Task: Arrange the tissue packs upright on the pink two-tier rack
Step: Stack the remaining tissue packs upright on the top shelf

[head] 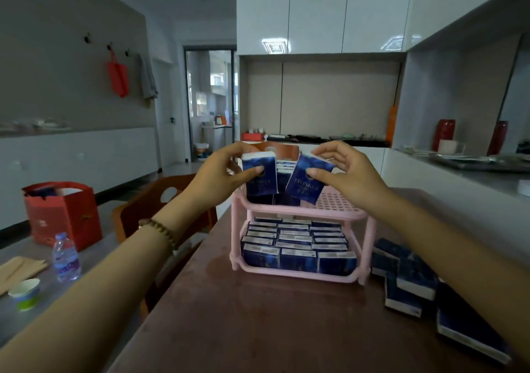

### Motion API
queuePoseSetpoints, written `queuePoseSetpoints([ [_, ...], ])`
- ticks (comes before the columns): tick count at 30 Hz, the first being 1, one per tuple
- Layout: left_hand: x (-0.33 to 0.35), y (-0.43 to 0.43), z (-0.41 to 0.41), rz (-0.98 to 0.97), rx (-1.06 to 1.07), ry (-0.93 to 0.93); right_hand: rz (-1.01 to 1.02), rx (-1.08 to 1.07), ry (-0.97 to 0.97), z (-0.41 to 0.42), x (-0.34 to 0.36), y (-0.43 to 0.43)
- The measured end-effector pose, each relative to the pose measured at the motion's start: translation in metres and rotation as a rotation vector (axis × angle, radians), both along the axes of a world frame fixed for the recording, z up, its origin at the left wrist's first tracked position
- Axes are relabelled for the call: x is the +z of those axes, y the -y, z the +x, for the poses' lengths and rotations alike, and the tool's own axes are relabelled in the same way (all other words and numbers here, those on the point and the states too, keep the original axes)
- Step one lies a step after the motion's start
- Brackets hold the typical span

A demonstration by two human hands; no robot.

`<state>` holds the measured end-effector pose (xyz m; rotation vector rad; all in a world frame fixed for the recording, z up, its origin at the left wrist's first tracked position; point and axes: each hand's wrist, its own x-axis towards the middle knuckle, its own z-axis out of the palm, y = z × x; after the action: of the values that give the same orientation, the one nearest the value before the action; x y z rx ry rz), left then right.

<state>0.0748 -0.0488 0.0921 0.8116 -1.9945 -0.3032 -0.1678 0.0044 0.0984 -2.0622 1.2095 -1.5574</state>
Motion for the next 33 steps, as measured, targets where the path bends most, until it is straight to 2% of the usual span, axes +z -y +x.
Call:
queuePoseSetpoints([
  [10, -0.007, 0.021, -0.005, -0.047, 0.095, 0.156, 0.044, -0.046, -0.114, -0.002, -0.006, 0.044],
  [17, 0.001, 0.024, -0.011, -0.108, 0.069, 0.245, 0.076, -0.046, -0.213, 0.003, -0.012, 0.059],
  [25, 0.001, 0.03, -0.011, -0.09, 0.07, 0.242, 0.017, -0.093, -0.289, 0.01, -0.016, 0.069],
  [29, -0.004, 0.034, -0.009, -0.06, 0.086, 0.308, 0.013, -0.132, -0.368, 0.01, -0.017, 0.066],
  [33, -0.009, 0.036, -0.004, -0.015, 0.104, 0.283, 0.078, -0.123, -0.296, 0.008, -0.019, 0.065],
])
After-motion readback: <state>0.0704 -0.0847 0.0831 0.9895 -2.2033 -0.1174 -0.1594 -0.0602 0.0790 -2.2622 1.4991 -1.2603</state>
